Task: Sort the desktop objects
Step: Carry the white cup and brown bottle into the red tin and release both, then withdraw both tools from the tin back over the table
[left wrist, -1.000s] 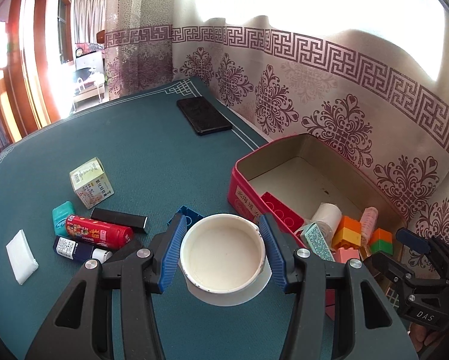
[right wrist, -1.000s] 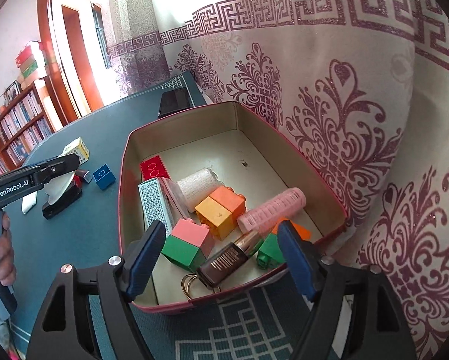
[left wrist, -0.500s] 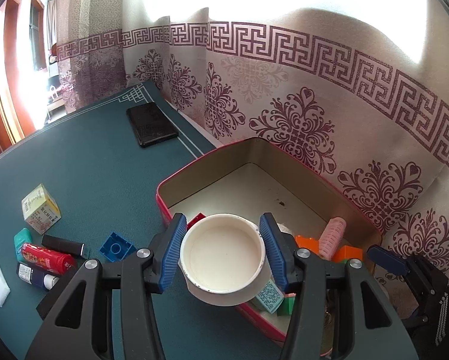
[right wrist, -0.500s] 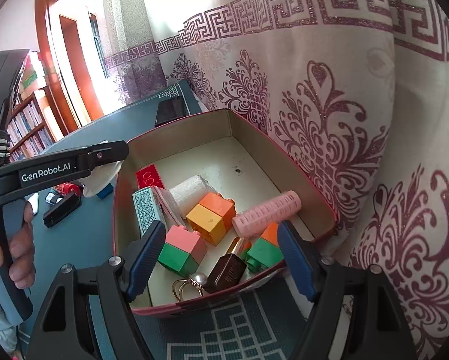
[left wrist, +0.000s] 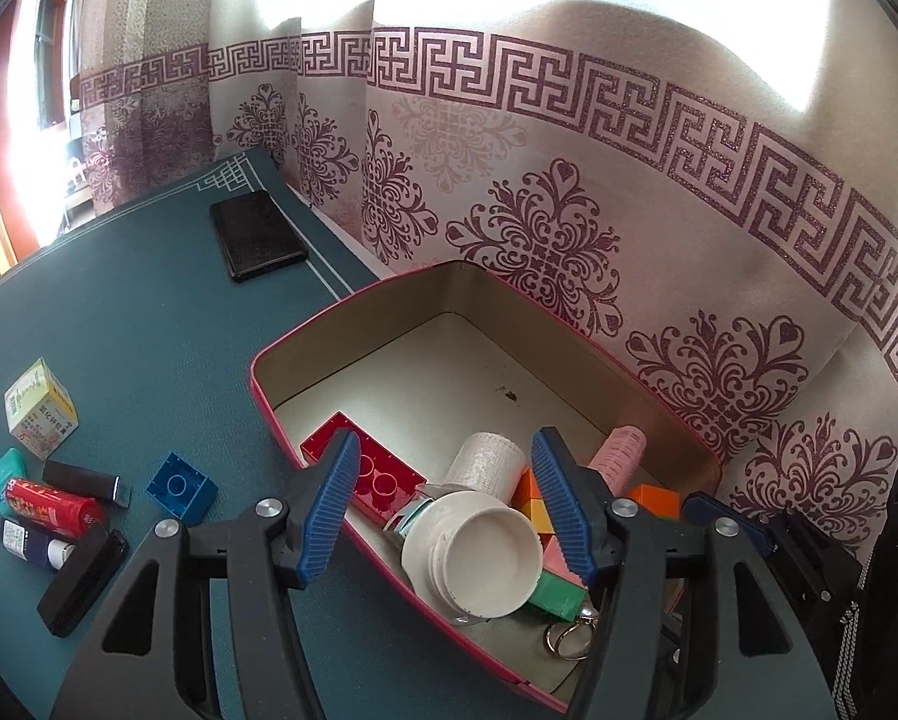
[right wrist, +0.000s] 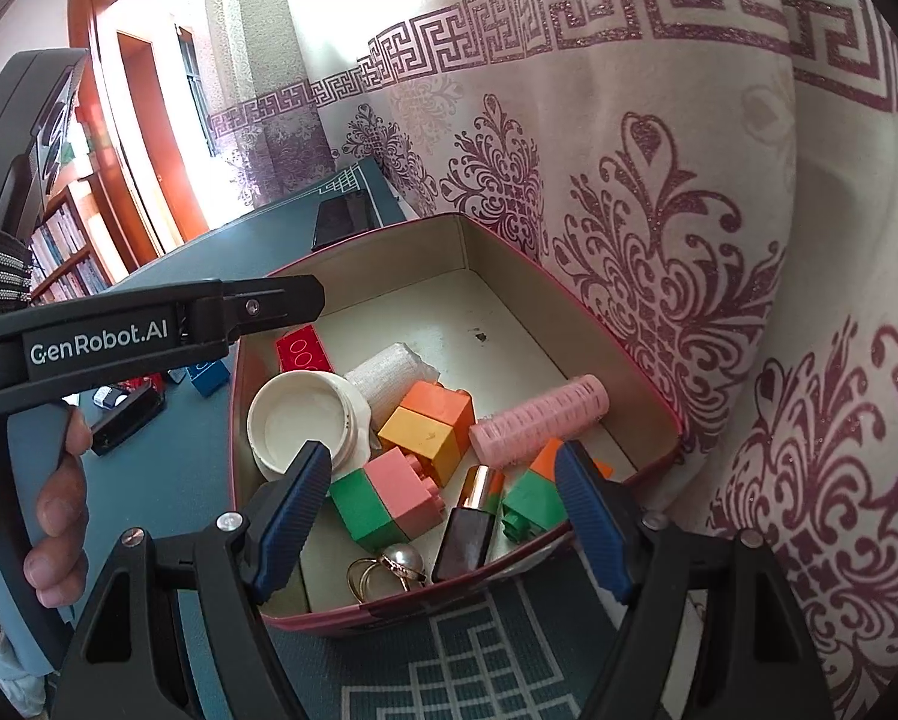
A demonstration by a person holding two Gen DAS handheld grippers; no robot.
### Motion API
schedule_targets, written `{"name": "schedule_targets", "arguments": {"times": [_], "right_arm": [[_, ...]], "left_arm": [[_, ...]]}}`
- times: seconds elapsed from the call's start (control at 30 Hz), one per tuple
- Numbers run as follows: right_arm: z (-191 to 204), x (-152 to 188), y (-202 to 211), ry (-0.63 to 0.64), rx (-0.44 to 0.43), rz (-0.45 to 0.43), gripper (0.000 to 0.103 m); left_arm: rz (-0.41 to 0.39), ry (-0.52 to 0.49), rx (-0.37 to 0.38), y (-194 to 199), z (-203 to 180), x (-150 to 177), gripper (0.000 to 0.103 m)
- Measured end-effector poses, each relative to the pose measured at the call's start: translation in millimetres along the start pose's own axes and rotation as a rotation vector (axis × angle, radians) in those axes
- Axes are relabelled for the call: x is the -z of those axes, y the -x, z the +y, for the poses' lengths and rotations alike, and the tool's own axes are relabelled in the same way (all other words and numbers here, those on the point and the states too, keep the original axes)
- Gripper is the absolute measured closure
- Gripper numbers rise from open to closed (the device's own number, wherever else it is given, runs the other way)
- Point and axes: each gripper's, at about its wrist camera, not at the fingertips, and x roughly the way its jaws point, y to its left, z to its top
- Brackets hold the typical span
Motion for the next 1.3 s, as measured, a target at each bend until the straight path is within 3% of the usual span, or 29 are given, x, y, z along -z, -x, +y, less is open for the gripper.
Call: {"name": "schedule_targets", "arguments": {"times": [0.7,1.3], "right_arm": [[28.2,1.3,12.3,0.022,-0.048,-0.023,0.021],[77.7,6.1,8.8,0.049,-0.143,0.010,0.020]], "left_arm": [[-0.004,0.108,-0.098,22.0,53.5,21.1,0.040],[-0.024,0.288,-0.258,61.6,156.6,57.2,0.040]]}}
